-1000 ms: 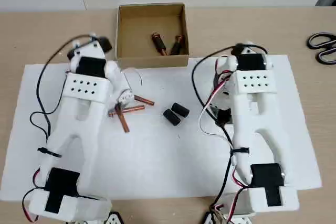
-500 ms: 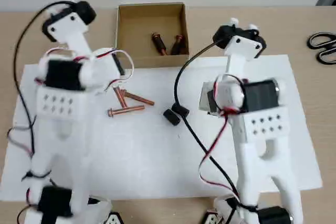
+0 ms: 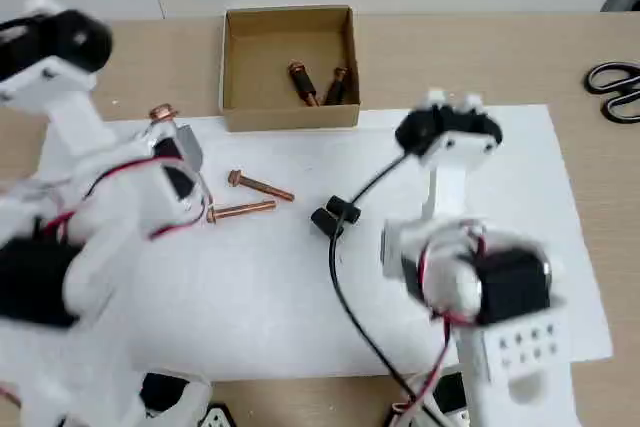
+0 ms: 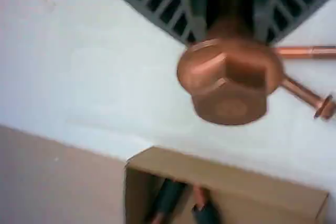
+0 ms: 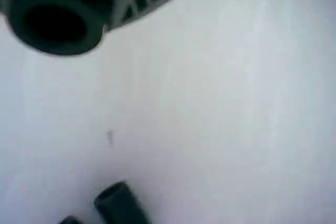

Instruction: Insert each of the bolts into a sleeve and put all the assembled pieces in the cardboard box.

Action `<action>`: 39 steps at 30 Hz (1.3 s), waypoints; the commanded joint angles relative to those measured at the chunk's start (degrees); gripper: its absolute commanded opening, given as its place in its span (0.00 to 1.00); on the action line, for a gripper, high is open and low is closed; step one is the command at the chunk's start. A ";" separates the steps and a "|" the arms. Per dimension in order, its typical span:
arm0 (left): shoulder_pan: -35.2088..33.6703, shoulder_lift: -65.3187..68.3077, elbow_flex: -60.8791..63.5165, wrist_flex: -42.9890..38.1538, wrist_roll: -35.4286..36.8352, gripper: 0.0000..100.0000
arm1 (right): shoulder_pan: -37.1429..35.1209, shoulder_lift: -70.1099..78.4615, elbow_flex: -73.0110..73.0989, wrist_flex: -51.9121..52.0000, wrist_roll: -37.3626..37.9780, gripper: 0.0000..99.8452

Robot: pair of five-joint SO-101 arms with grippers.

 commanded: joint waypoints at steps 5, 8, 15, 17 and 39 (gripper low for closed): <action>-0.35 -12.75 12.18 -9.76 -0.53 0.01 | -6.64 -18.24 13.63 -9.98 3.52 0.00; -0.35 -19.25 19.65 -15.21 -0.35 0.01 | -9.27 -24.31 18.20 -14.20 4.40 0.00; 0.09 -37.01 41.10 -32.26 -0.62 0.01 | -16.22 -35.38 28.31 -17.89 7.30 0.00; 0.18 -41.67 47.34 -35.34 -0.62 0.01 | -17.19 -37.93 31.12 -19.38 8.88 0.00; 20.57 -56.18 68.00 -37.98 3.34 0.01 | -28.44 -46.73 47.47 -36.79 16.62 0.00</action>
